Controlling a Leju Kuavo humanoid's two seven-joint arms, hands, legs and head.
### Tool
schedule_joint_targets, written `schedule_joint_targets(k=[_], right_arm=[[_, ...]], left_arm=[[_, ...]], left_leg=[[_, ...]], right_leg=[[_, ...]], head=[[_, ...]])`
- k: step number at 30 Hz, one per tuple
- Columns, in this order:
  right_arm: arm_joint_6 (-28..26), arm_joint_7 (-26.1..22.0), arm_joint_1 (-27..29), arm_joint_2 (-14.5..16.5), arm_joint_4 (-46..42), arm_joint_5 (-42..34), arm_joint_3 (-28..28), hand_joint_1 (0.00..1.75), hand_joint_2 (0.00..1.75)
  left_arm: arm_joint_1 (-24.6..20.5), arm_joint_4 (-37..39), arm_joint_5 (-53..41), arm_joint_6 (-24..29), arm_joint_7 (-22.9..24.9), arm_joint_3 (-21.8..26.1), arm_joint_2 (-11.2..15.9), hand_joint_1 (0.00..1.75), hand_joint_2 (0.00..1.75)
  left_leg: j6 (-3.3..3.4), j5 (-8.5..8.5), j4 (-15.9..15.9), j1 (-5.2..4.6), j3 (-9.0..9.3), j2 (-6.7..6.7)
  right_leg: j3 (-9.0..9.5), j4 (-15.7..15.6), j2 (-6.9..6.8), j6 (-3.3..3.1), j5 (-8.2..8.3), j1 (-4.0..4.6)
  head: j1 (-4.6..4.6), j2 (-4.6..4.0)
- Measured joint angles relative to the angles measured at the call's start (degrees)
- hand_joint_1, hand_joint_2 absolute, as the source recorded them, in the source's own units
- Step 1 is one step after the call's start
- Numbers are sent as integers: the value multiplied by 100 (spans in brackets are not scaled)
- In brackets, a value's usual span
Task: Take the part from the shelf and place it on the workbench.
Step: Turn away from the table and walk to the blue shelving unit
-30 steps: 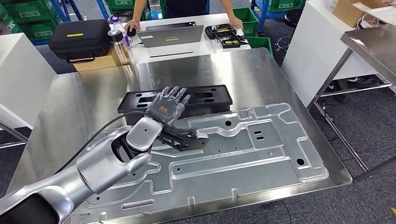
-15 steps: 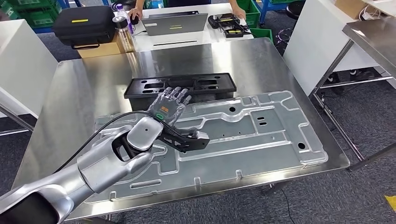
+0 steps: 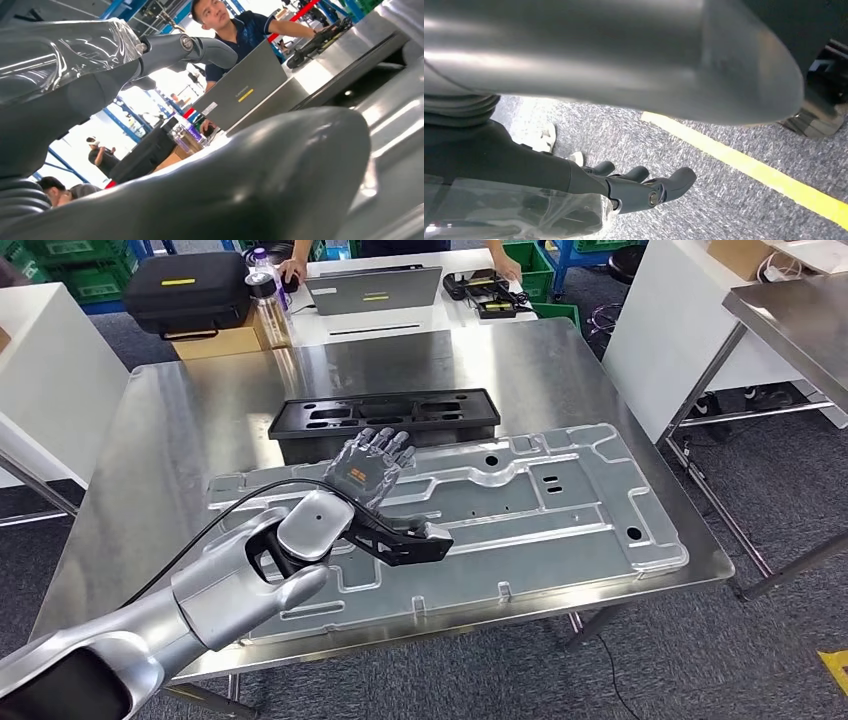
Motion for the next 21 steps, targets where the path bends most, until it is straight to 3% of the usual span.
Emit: schedule_joint_targets(k=[2,4,5,6,7,8,9,11,12,14,15,16,17,19,20,21], right_arm=[[2,1,-10,3,0,-7,-9,0,0],[1,1,-16,2,0,-11,-18,0,0],[0,0,-18,2,0,-13,-22,0,0],[-1,0,-18,1,0,-14,-26,0,0],[-2,0,-18,1,0,-15,-31,0,0],[-3,0,-19,1,0,-16,-35,0,0],[-3,-1,-20,2,0,-17,-39,0,0],[-9,-5,-22,4,0,-19,-48,0,0],[-13,-7,-22,4,0,-21,-51,0,0],[-18,-13,-20,2,1,-34,-57,0,0],[-19,-14,-17,-1,1,-42,-60,0,0],[-20,-15,-11,-3,2,-48,-62,0,0],[-22,-15,-4,-5,2,-50,-64,0,0],[-27,-17,-2,-11,2,-51,-70,0,0],[-31,-19,-4,-15,2,-51,-73,0,0],[-33,-20,-7,-20,2,-51,-75,0,0]], left_arm=[[-12,9,1,10,-2,0,-1,0,0],[-16,14,9,35,-3,0,-3,0,0],[-14,16,12,52,-3,0,-3,0,0],[-15,18,14,71,-3,0,-3,0,0],[-20,19,14,86,-2,0,-4,0,0],[-31,19,13,96,-2,0,-8,0,0],[-51,19,13,101,-2,0,-14,0,0],[-104,18,7,109,-1,5,-43,0,0],[-129,18,3,116,-1,8,-55,0,0],[-149,17,-3,127,2,10,-70,0,0],[-152,17,-3,129,2,7,-76,0,0],[-152,17,-3,129,3,4,-82,0,0],[-152,17,-2,129,3,3,-91,0,0],[-155,17,-2,129,3,2,-105,0,0],[-154,17,-1,128,3,-1,-111,0,0],[-153,17,1,128,3,-7,-115,0,0]], left_leg=[[-70,-423,462,22,-182,-2],[-143,-940,1273,68,-401,-2],[-171,-1050,1588,87,-450,-1],[-188,-1027,1726,102,-417,-1],[-194,-894,1655,112,-287,-1],[-189,-716,1383,117,-65,-1],[-172,-592,966,117,236,-1],[-113,-563,119,86,762,-10],[-83,-582,-114,66,884,-16],[-16,-499,-194,53,829,-22],[24,-431,-207,64,774,-16],[73,-355,-218,78,705,-7],[114,-266,-222,92,625,2],[150,-103,-214,83,447,8],[150,-25,-210,79,353,10],[145,53,-202,76,255,12]], right_leg=[[-90,-26,-16,-87,95,-40],[-194,-25,-24,-115,187,-41],[-253,-24,-26,-111,238,-40],[-317,-23,-28,-101,293,-40],[-385,-22,-28,-89,352,-40],[-454,-22,-26,-72,413,-40],[-515,-21,-24,-50,473,-39],[-597,-41,-24,8,603,-28],[-612,-72,-25,39,677,-29],[-634,-159,-20,106,826,-34],[-675,-144,-14,137,783,-42],[-744,-24,-9,162,602,-44],[-833,228,-6,182,296,-49],[-1013,1055,-8,210,-383,-59],[-1057,1462,-8,224,-540,-61],[-1038,1744,-8,233,-531,-62]], head=[[-13,0],[-19,0],[-20,0],[-20,0],[-21,0],[-21,0],[-21,0],[-15,0],[-16,-1],[-19,-1],[-26,-1],[-24,0],[-20,-1],[-13,-1],[-12,-1],[-12,0]])
